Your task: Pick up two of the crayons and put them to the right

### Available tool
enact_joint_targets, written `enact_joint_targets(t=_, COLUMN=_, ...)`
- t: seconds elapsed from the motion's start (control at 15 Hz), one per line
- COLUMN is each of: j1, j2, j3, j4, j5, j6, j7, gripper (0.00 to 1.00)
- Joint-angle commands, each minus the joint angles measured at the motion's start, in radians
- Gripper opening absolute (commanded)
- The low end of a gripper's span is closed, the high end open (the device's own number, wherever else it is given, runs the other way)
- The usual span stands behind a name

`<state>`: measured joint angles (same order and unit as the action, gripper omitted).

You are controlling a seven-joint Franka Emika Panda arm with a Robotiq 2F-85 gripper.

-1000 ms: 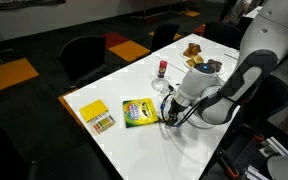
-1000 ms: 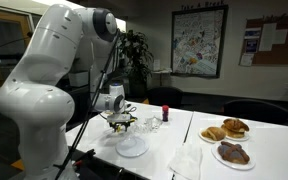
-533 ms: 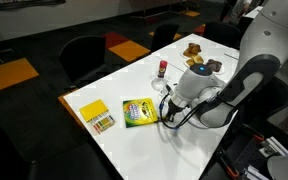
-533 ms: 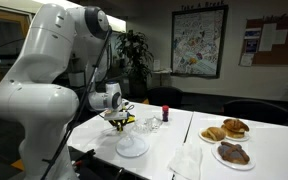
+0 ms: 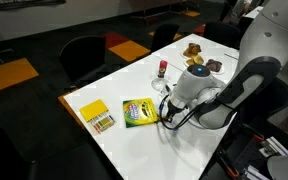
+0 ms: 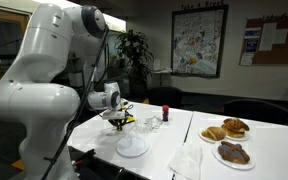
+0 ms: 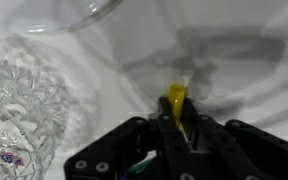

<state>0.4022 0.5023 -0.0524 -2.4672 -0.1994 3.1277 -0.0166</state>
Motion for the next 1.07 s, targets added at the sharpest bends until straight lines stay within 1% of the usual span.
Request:
enact_joint_targets(t=0.0, j1=-0.032, j2=-0.043, j3=0.057, j4=-0.038, j5=0.033, j6=-0.072, j7=0.011, gripper=0.04)
enact_joint_targets(t=0.27, j1=-0.093, j2=-0.114, j3=0.181, j4=-0.112, j5=0.071, j6=-0.136, j7=0.0, gripper=0.04)
enact_joint_targets(t=0.4, j1=-0.106, j2=-0.159, j3=0.234, j4=-0.16, j5=0.092, j6=-0.17, j7=0.006, gripper=0.04)
enact_joint_targets(t=0.53, j1=-0.096, j2=-0.202, j3=0.258, j4=-0.208, j5=0.101, j6=-0.191, j7=0.023, gripper=0.04)
enact_joint_targets(t=0.73, j1=-0.077, j2=-0.249, j3=0.258, j4=-0.261, j5=0.099, j6=-0.187, j7=0.073, gripper=0.04)
enact_joint_targets(t=0.87, j1=-0.063, j2=-0.264, j3=0.234, j4=-0.277, j5=0.088, j6=-0.194, j7=0.112, gripper=0.04)
enact_joint_targets(t=0.93, j1=-0.08, j2=-0.266, j3=0.247, j4=-0.281, j5=0.104, j6=-0.209, j7=0.114, gripper=0.04)
enact_joint_targets(t=1.0, j1=-0.112, j2=-0.262, j3=0.277, j4=-0.281, j5=0.136, j6=-0.232, j7=0.103, gripper=0.04)
